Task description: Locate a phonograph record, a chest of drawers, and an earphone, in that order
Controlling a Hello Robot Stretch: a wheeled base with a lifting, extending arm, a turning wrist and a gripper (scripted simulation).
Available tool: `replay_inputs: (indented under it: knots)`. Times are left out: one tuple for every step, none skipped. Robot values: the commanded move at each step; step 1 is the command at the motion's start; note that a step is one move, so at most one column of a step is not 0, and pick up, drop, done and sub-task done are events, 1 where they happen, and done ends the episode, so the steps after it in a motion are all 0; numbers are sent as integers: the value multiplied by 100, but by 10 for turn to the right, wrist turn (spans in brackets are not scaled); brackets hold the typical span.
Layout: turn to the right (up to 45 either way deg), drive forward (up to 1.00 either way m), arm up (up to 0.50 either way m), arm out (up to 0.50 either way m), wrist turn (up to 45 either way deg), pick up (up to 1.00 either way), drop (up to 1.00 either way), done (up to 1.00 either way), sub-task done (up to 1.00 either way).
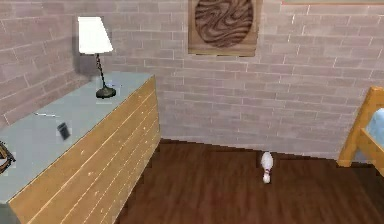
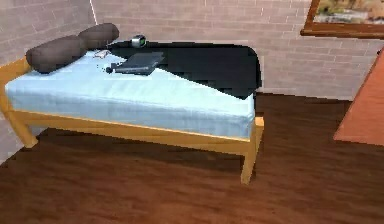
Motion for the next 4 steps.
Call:
replay_inputs:
  knots:
    - [-270,0,0,0,0,0,0,0,0]
    - [0,0,0,0,0,0,0,0,100]
    - [-210,0,0,0,0,0,0,0,0]
    - [0,0,0,0,0,0,0,100,0]
